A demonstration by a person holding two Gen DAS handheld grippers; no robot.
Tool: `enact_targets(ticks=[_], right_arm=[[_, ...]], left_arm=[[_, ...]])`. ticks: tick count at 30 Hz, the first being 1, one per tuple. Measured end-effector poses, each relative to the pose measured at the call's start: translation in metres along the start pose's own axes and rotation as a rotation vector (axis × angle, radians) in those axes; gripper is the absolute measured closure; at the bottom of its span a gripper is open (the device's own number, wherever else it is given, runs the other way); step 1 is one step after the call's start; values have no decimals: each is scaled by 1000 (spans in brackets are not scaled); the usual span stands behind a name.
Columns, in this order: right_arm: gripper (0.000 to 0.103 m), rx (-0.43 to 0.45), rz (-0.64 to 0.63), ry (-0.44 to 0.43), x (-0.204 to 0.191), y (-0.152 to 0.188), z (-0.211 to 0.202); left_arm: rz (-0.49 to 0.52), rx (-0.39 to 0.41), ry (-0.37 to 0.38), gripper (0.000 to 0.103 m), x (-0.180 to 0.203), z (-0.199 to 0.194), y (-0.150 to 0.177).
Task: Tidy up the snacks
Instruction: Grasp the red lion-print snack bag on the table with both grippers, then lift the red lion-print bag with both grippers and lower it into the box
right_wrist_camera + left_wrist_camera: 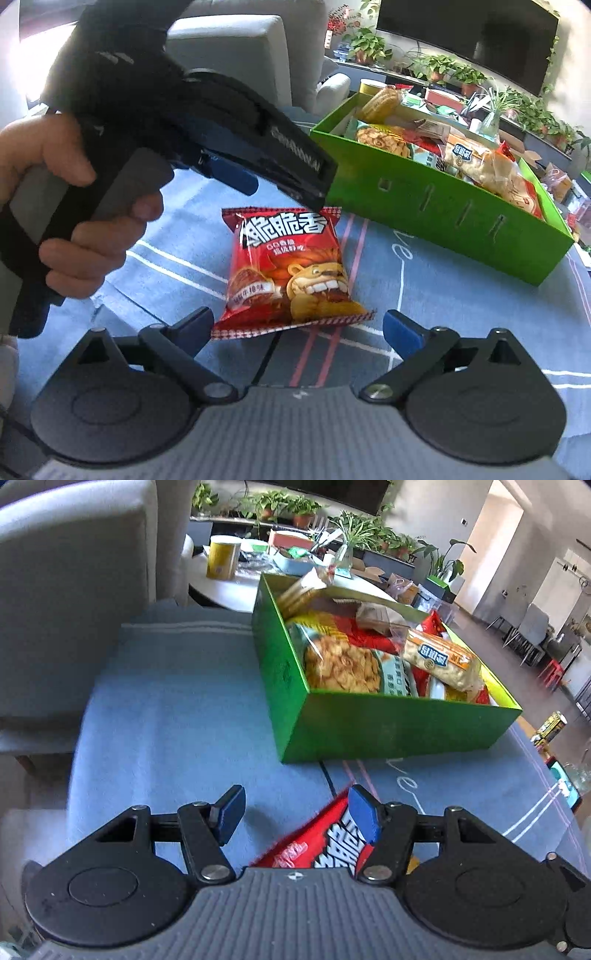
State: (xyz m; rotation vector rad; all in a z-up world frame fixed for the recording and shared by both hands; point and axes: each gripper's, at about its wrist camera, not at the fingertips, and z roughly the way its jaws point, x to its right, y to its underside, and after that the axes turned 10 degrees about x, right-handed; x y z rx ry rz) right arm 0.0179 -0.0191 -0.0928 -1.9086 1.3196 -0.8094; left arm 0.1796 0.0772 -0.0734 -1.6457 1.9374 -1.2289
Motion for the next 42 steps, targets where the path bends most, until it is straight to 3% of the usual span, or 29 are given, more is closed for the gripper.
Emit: enact_targets(ticks=[4,12,21,33,42], right_arm=[[0,-10,0,-1,-2,3,2],[0,23,61,-21,-2,10,-6],[16,50,103,-6,4,16,-18],[17,88,59,7,5,19,-27],[17,147,17,12,10,14,-41]], left_arm=[[-51,-40,119,58,-3,0,4],[5,-15,173,72,6,-8,13],[106,75,201,73,25,-30,24],[101,119,206,73,30,-38,24],[35,186,233,73,26,-47,16]])
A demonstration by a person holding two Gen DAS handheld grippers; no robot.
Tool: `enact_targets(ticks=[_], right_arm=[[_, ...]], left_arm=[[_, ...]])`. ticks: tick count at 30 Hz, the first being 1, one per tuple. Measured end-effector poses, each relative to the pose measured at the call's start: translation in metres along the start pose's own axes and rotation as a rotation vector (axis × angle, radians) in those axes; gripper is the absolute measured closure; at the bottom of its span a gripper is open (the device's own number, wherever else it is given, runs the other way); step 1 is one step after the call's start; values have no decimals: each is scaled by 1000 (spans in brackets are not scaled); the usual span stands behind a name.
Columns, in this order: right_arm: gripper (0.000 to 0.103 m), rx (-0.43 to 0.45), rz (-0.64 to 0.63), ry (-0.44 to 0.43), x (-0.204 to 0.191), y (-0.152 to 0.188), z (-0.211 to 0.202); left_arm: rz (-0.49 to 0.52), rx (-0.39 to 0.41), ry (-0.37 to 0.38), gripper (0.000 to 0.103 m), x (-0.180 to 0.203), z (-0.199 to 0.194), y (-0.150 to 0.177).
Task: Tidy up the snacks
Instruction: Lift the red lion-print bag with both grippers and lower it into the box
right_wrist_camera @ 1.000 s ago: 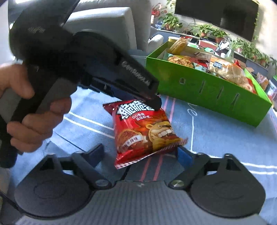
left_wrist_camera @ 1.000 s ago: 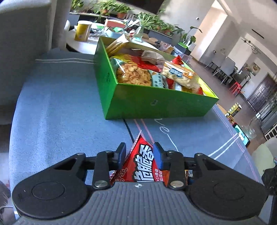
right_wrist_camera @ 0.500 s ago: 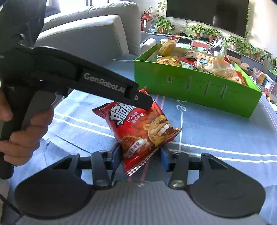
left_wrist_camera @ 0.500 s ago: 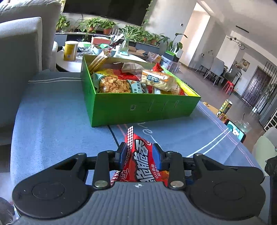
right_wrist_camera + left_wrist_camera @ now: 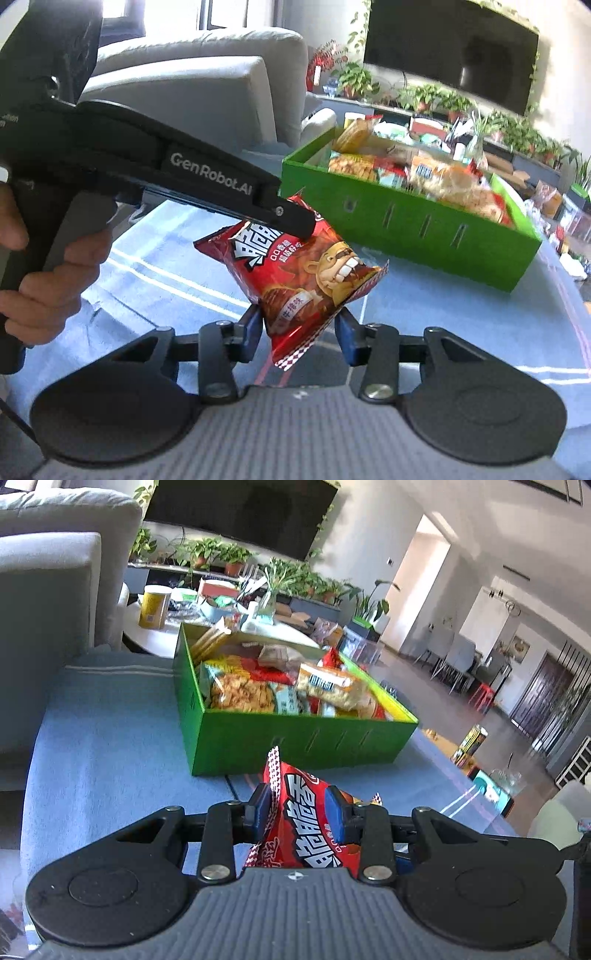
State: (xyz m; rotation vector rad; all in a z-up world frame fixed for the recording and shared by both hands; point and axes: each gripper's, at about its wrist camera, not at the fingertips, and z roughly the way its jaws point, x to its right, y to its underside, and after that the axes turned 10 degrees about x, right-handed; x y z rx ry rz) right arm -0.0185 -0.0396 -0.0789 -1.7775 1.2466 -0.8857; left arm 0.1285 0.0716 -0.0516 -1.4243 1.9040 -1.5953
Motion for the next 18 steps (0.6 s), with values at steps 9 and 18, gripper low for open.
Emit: enact_targets(ticks=[9,18], right_arm=[[17,59,-41,24,14,-18,-2],[17,98,-47,42,33,-37,3]], left_arm=[[4,81,4,73,14,2,-19],[61,128,-2,73,30,10,-40]])
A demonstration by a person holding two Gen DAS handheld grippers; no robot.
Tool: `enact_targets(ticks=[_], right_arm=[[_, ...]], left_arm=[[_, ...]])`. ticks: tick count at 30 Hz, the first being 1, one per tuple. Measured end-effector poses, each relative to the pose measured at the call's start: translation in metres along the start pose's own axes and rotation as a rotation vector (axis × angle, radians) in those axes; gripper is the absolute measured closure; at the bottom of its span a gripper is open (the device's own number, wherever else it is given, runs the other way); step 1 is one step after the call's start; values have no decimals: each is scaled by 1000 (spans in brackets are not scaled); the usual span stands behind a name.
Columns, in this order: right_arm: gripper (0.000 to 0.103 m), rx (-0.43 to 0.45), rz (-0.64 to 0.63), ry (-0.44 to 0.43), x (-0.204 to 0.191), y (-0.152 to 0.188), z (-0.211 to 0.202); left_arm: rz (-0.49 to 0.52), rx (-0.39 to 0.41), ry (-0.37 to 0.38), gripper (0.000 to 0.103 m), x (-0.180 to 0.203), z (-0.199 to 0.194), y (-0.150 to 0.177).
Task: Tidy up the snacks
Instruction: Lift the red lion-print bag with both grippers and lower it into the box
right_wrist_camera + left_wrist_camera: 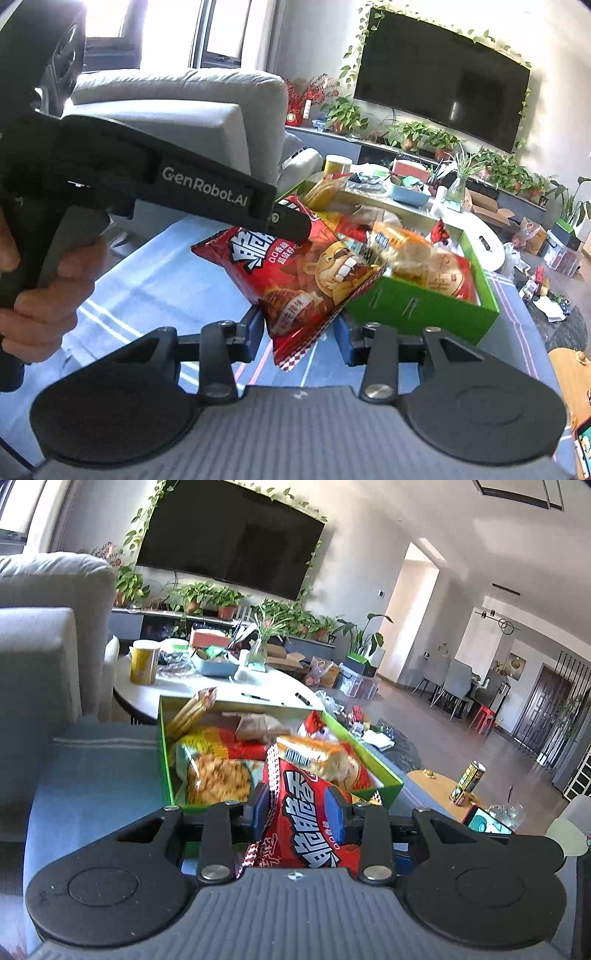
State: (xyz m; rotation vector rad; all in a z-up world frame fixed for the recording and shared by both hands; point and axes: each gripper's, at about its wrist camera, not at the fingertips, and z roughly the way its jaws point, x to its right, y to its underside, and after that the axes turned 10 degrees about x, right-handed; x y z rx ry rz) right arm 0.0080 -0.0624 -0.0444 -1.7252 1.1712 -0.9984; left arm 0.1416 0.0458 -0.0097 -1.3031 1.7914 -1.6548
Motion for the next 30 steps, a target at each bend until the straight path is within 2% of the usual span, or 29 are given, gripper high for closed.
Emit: enact_targets(ticks=[9,21,30], right_arm=[[17,31,6,1,13,-13,9],[17,39,28,-41,20,-24,25],[17,41,25,-40,25,-29,39]], left_arm=[[27,22,-13,72,1,12,-13],[12,51,-31,72,-12,20,-23],[46,60,-56,70,-9,33,-26]])
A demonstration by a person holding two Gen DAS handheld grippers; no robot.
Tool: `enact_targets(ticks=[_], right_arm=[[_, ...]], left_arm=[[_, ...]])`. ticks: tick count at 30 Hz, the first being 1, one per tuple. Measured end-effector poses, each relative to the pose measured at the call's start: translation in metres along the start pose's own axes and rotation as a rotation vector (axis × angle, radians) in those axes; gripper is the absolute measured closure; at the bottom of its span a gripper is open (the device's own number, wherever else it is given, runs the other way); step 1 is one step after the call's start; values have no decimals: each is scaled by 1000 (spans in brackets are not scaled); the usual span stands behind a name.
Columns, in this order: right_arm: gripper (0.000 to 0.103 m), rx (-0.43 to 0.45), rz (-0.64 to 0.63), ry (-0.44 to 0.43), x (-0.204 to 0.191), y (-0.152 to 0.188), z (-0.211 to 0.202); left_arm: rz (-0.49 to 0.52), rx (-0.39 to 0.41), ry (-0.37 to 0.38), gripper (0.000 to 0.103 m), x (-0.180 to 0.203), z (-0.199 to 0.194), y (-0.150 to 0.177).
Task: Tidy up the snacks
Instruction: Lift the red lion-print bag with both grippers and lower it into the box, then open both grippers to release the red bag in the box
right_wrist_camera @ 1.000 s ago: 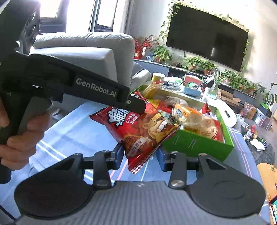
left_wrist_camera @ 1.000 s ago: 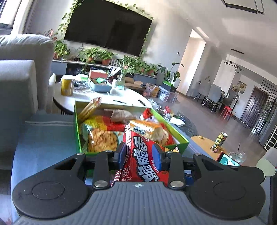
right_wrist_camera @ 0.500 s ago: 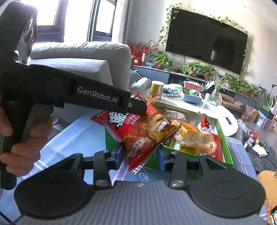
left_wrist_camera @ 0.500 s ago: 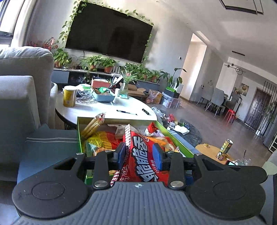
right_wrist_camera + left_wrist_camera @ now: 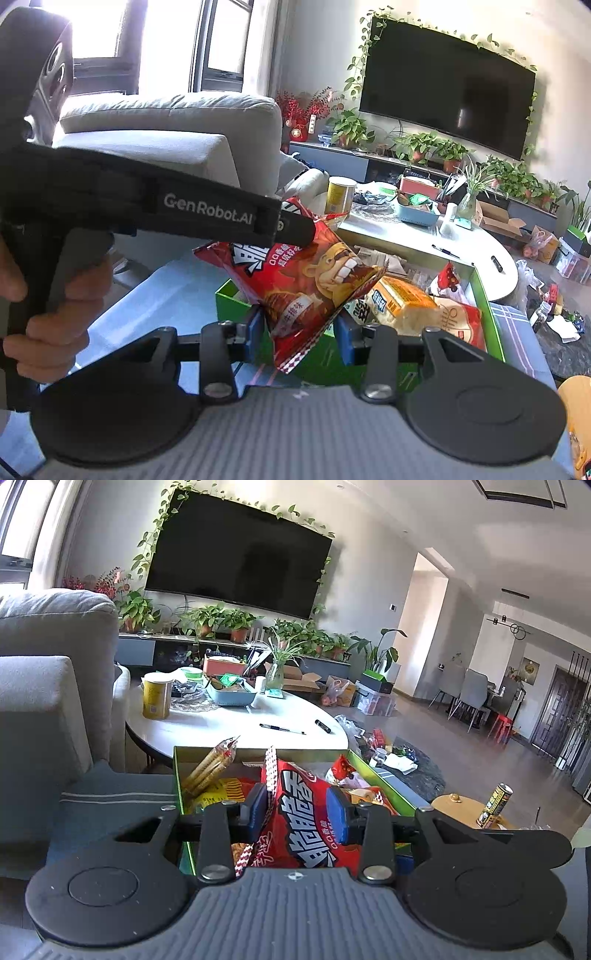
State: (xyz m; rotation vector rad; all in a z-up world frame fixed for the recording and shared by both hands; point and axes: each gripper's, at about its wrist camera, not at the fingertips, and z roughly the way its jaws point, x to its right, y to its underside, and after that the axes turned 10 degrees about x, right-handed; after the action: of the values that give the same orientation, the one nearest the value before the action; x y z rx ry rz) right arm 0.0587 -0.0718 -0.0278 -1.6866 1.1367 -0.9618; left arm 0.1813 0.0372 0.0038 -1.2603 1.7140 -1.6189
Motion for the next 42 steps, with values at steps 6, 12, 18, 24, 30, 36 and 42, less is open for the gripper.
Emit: enact_targets(ticks=[6,12,18,24,30,36,42], right_arm=[[17,-2,-19,2,4,-2,10],[17,5,-34,2,7,-7,21],[17,-12,-24,-13,14,-9,37],[17,-49,-9,-14,22,-4,49],[3,-49,-33,73,25,-9,46],[1,-12,-76,103,23,-13,28],[1,-11,-68,128,25,-16,8]], left_arm=[[-9,14,-8,70,-5,7,-1],[-6,25,-20,70,-9,15,-5],[-32,19,-45,70,-15,27,-2],[-69,-21,-49,70,-24,40,7],[-82,-72,-90,55,-25,43,9],[-33,-29,-105,47,-11,20,-6],[-5,-14,-131,43,9,-8,-8]])
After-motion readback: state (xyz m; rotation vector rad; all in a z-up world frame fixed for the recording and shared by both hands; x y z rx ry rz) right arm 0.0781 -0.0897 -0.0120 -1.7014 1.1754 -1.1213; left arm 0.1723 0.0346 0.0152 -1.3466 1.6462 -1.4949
